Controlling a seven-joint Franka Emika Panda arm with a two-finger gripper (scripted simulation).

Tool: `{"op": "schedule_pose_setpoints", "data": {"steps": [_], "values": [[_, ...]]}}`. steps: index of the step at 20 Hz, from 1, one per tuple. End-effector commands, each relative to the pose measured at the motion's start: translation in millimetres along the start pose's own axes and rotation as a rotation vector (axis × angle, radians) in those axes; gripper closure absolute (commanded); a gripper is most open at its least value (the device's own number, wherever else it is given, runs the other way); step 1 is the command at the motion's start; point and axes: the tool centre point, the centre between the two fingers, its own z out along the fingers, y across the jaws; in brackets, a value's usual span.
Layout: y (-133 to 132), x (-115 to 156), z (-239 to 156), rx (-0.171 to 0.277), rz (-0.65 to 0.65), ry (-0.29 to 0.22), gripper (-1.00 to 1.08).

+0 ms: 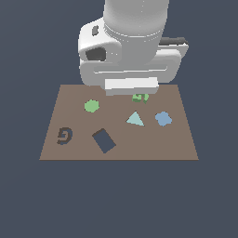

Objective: Insert a designated object into the corresponding slot on a board.

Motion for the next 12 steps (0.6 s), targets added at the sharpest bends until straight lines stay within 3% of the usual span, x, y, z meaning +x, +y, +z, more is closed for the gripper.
{"op": "schedule_pose_setpoints", "data": {"steps": [1,12], "values": [[0.0,0.0,0.0,0.000,0.000,0.000,-0.92],[-7.9,-1.3,8.0,-0.001,-0.100,0.003,-0.92]]}}
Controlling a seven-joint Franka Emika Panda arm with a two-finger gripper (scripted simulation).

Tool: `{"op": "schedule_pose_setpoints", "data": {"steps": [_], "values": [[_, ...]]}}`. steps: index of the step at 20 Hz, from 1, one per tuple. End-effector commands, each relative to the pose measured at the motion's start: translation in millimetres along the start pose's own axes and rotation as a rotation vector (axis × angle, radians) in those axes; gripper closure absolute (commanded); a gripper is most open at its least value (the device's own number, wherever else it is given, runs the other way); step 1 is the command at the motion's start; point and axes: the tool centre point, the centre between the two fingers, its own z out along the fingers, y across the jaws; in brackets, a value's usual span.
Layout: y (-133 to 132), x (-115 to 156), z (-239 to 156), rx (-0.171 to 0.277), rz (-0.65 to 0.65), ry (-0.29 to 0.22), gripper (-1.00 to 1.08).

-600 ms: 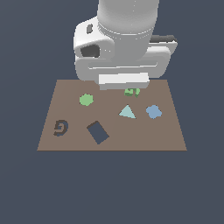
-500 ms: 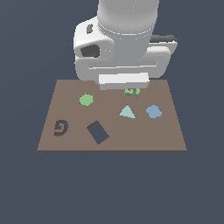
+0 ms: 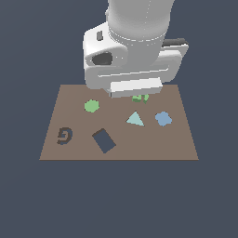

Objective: Insert a designated object into the corresponding slot on a board.

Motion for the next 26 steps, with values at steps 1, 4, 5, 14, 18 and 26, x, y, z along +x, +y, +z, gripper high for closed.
{"op": "schedule_pose_setpoints", "data": {"steps": [1,4,5,14,18,26], "values": [[-3.5,-0.5,3.5,0.000,-0.043,0.001,-0.92],[-8.8,-1.5,8.9,-0.001,-0.110,0.003,-0.92],[-10.8,-2.0,11.0,-0.001,-0.136,0.004,-0.92],[-33.3,-11.5,35.8,-0.004,-0.443,0.013,-0.92],[-44.6,-20.0,50.3,-0.006,-0.621,0.018,-0.92],[-59.4,-38.6,75.1,-0.010,-0.923,0.026,-0.92]]}}
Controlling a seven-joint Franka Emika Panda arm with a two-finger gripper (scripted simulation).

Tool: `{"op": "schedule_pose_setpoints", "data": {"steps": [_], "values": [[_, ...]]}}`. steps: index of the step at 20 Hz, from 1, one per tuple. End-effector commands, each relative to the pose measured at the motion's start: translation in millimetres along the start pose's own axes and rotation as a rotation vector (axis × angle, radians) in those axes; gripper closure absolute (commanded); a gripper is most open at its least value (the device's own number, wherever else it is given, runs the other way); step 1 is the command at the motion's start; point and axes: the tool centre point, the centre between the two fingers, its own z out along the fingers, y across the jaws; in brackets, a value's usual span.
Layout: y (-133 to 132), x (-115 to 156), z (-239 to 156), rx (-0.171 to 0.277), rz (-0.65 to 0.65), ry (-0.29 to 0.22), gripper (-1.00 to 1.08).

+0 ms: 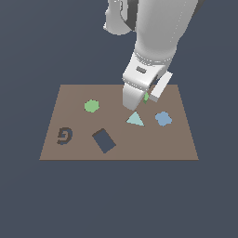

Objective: Insert a designated object into the corresponding slot on a board.

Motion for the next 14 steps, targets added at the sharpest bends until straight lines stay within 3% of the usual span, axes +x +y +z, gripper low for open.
{"op": "schedule_pose_setpoints", "data": {"steps": [1,14], "values": [[-6.4,-1.2,6.5,-0.001,-0.084,0.003,-0.92],[-24.2,-8.8,26.9,-0.005,-0.329,0.009,-0.92]]}}
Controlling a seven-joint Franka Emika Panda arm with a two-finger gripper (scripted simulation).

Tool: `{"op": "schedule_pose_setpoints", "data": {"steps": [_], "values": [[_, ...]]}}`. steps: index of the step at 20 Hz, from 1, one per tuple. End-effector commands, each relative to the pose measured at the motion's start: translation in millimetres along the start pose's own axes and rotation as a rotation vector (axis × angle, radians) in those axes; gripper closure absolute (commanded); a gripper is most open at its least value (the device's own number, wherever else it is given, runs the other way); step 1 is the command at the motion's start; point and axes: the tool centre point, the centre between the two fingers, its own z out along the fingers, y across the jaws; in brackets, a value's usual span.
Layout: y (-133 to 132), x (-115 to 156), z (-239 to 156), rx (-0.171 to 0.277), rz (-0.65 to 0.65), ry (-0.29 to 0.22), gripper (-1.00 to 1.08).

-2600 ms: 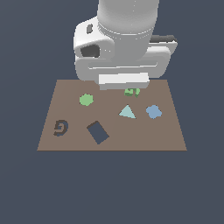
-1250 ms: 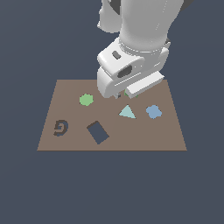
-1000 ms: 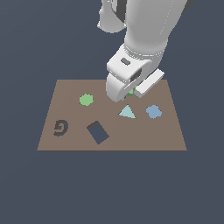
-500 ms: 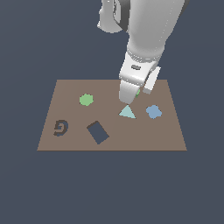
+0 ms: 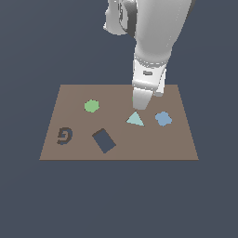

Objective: Insert a designated object into the corresponding slot on a board.

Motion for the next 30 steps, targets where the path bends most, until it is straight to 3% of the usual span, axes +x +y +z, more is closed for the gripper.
{"op": "schedule_pose_setpoints", "data": {"steps": [1,17,18,30], "values": [[-1.7,-0.5,1.9,-0.001,-0.025,0.001,-0.92],[-2.9,-1.5,23.3,-0.001,-0.038,0.000,-0.92],[-2.9,-1.5,23.3,-0.001,-0.038,0.000,1.08],[-2.5,-1.3,20.5,-0.002,-0.038,0.000,1.08]]}}
